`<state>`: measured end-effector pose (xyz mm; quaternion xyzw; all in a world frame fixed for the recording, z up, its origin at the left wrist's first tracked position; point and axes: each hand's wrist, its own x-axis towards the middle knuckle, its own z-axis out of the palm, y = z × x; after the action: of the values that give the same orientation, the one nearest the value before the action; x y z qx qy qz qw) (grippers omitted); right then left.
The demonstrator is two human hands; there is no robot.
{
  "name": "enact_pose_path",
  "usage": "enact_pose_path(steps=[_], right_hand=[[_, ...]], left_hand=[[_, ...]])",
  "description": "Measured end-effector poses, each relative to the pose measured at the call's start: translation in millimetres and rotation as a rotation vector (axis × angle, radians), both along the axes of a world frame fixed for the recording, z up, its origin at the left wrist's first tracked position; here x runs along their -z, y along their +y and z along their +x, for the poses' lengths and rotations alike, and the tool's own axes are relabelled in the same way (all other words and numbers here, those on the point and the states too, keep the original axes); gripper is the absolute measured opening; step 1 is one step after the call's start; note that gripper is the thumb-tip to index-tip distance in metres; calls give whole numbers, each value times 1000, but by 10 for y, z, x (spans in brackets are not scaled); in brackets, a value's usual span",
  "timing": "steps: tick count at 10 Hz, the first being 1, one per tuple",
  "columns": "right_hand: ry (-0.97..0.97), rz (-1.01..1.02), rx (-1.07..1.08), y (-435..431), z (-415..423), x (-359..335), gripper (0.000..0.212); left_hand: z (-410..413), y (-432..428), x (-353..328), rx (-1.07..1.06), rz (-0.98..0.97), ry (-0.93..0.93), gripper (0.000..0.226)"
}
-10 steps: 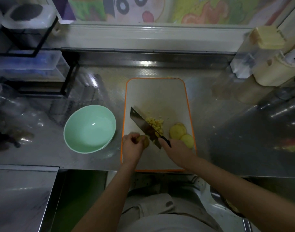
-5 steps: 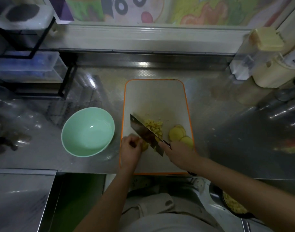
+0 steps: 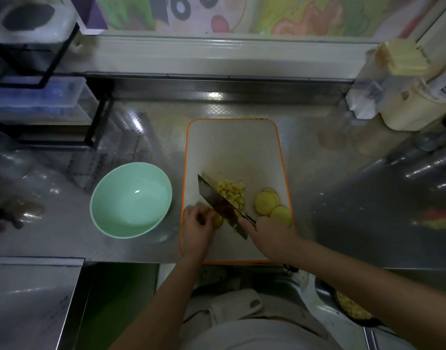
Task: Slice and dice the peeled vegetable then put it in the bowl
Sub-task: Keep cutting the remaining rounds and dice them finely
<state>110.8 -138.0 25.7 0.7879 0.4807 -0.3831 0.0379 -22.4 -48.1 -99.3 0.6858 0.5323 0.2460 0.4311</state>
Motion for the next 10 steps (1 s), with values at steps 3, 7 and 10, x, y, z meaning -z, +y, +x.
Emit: enact_pose_path(steps=[3,7,10], right_hand=[[7,44,56,5,-92,36,54],[181,226,395,79,-162,556,56],[287,188,370,53,-181,558,88]], left_hand=[[-23,-3,18,21,9,-3,10],[-29,9,62,46,76,50,13],[-23,-16,24,27,69,62,13]])
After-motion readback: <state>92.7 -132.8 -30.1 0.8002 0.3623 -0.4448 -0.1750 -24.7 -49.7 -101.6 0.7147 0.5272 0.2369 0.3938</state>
